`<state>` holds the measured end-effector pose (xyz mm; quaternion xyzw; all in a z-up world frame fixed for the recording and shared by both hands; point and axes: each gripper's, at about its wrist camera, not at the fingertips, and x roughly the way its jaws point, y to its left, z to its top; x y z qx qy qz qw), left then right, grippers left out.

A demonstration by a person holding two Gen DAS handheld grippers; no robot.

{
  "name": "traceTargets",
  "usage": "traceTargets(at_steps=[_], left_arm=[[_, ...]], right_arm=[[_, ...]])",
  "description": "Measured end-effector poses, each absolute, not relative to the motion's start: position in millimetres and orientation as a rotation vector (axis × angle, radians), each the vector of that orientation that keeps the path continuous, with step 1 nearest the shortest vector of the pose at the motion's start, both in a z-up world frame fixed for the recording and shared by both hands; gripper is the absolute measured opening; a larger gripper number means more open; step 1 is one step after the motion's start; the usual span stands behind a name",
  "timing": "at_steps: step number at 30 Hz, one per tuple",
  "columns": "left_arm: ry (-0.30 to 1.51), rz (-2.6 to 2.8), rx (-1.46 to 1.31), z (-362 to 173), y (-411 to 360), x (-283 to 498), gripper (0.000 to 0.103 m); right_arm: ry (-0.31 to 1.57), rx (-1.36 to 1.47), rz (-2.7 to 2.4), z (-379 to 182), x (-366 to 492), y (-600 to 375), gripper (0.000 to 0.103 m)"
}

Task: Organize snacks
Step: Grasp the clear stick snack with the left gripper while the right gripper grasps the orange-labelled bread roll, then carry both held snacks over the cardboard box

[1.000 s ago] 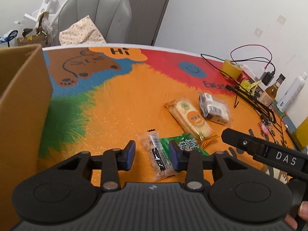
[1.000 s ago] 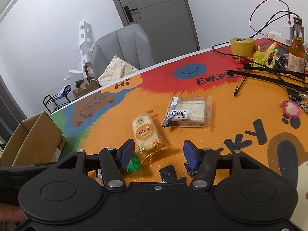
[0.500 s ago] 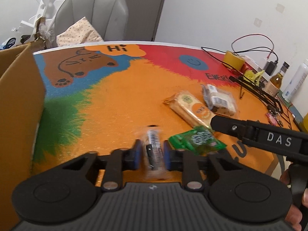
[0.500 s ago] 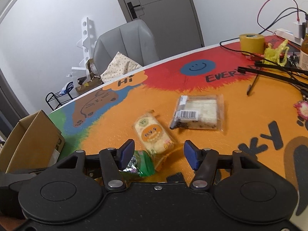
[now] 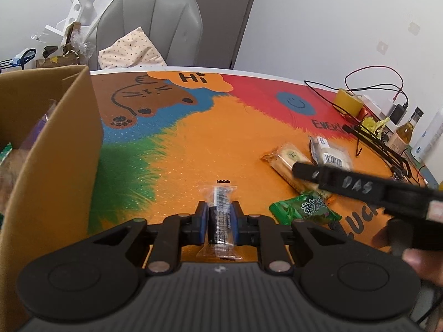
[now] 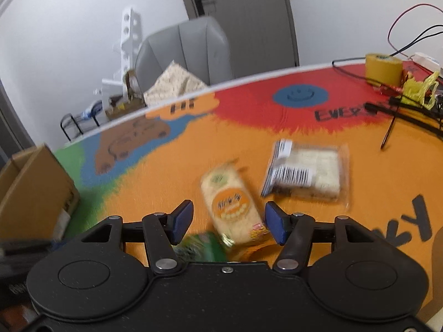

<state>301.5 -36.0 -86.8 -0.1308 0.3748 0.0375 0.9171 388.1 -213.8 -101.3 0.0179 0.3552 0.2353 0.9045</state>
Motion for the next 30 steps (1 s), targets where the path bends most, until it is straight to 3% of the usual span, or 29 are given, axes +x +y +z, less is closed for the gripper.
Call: traceTargets(at_steps=[2, 3, 5, 30], left_arm=[[0.768, 0.078, -0.273, -86, -35, 299, 0.016], [0.767, 0.078, -0.275, -85, -34, 298, 0.016], [0.763, 0.078, -0.278, -84, -33, 296, 0.016], [0.604, 0.078, -0.276, -24, -17, 227, 0.016]], right_arm=[[0.727, -0.017, 0.479, -104, 380, -210, 0.054], [0.722, -0.041, 0.470, -103, 377, -209, 0.043], [0.731, -0.043, 0.459, -102, 373, -211, 0.033], [0.583, 0.054, 0.560, -36, 300, -200, 0.032]])
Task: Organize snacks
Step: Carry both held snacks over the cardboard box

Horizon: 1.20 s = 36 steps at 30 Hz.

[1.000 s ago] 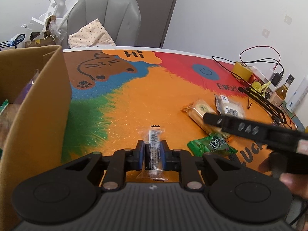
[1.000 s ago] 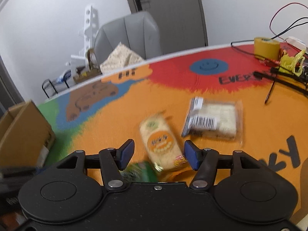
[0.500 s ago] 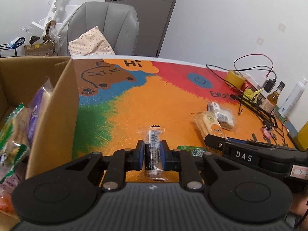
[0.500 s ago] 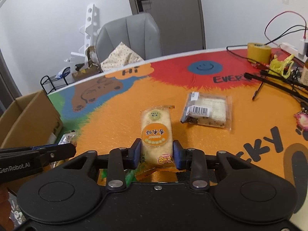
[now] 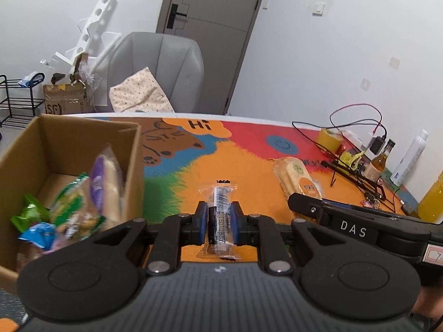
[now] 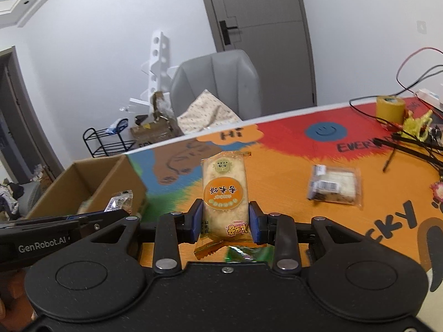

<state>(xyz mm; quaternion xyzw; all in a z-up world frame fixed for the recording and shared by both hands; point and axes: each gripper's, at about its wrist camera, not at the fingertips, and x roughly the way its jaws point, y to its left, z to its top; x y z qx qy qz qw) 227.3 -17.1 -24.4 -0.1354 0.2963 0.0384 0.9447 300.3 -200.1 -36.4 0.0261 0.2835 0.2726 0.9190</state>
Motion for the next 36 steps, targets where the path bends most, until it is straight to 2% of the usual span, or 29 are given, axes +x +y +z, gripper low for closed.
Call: traceTargets(at_steps=[20, 36], left_arm=[[0.504, 0.176, -0.305, 8, 36, 181, 0.016], [0.502, 0.297, -0.375, 2, 101, 161, 0.017]], right_arm=[[0.525, 0.075, 0.681, -11, 264, -148, 0.032], [0.530, 0.056, 0.757, -10, 260, -97, 0.032]])
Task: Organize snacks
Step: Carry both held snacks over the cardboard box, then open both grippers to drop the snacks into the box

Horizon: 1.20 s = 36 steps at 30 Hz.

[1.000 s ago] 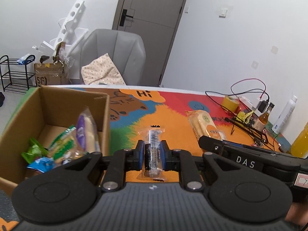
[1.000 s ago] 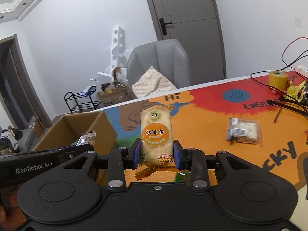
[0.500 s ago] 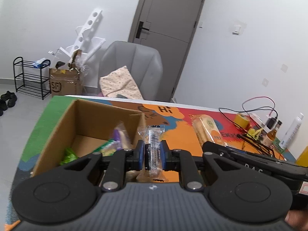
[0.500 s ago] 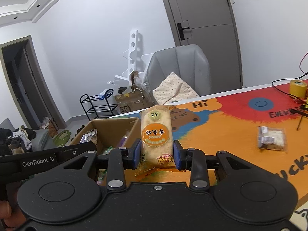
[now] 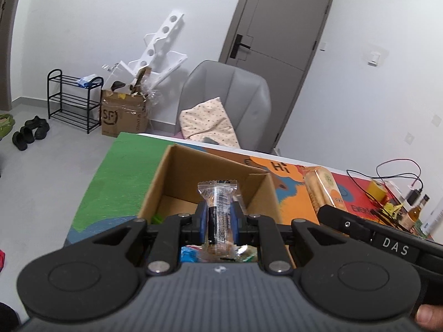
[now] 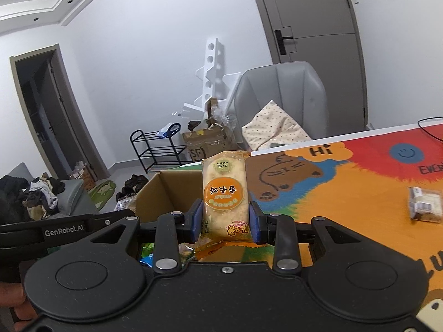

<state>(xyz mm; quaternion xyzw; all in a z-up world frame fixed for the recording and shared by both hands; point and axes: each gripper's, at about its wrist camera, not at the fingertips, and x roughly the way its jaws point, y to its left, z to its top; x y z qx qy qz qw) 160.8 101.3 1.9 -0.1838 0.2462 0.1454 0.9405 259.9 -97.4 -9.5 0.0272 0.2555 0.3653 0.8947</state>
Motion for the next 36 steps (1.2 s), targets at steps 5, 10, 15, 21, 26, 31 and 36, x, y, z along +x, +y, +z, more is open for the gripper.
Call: traceTargets(at_steps=[5, 10, 15, 21, 26, 31, 36], left_arm=[[0.522, 0.323, -0.404, -2, 114, 161, 0.021], [0.516, 0.334, -0.417, -1, 124, 154, 0.024], [0.523, 0.345, -0.423, -2, 131, 149, 0.025], [0.524, 0.363, -0.432, 1, 137, 141, 0.034], [0.524, 0.383, -0.445, 0, 142, 137, 0.046], [0.517, 0.385, -0.448, 1, 142, 134, 0.064], [0.506, 0.390, -0.427, 3, 134, 134, 0.083]], right_arm=[[0.535, 0.044, 0.781, -9, 260, -83, 0.032], [0.545, 0.037, 0.804, -10, 260, -68, 0.032], [0.553, 0.036, 0.838, -10, 261, -52, 0.032], [0.558, 0.036, 0.894, -6, 261, -34, 0.033], [0.551, 0.035, 0.899, -7, 258, -32, 0.061], [0.574, 0.054, 0.865, -10, 262, -44, 0.063], [0.578, 0.072, 0.828, -12, 263, -61, 0.070]])
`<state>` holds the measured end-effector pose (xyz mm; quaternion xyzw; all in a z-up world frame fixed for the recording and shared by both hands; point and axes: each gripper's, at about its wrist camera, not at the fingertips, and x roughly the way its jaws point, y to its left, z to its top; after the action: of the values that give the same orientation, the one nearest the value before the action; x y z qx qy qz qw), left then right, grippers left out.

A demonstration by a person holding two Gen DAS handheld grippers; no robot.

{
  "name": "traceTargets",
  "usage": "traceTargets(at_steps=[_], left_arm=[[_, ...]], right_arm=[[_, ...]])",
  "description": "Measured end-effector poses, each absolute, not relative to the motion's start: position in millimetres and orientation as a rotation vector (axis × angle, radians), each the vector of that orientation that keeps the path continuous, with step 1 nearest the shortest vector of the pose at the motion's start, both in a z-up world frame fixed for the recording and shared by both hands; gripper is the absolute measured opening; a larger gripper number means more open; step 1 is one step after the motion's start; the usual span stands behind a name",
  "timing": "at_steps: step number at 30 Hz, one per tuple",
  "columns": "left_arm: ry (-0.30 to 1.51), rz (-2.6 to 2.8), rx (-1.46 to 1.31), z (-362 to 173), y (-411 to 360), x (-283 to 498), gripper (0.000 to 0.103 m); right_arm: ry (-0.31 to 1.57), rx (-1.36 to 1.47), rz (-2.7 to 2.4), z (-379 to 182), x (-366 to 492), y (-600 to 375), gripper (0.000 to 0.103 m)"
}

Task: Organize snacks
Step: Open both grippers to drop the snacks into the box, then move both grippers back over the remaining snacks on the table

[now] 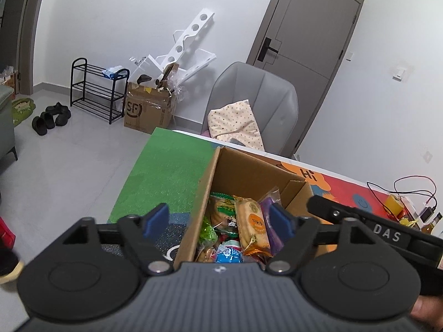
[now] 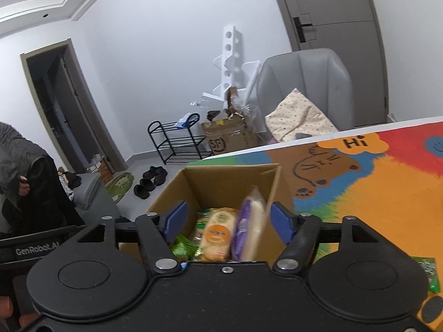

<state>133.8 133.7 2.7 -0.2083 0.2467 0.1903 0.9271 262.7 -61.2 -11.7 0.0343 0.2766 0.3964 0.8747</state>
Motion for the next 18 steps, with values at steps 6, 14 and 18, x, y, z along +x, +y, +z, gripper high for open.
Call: traceTargets(at_steps=[6, 14, 18], left_arm=[[0.515, 0.386, -0.408, 4, 125, 139, 0.088], [0.510, 0.346, -0.372, 7, 100, 148, 0.094], [0.511, 0.320, -0.360, 8, 86, 154, 0.094]], right_arm=[[0.577, 0.086, 0.797, -11, 263, -83, 0.085], [0.558, 0.116, 0.742, -9, 263, -119, 0.095], [0.551, 0.126, 0.710, -10, 265, -139, 0.095]])
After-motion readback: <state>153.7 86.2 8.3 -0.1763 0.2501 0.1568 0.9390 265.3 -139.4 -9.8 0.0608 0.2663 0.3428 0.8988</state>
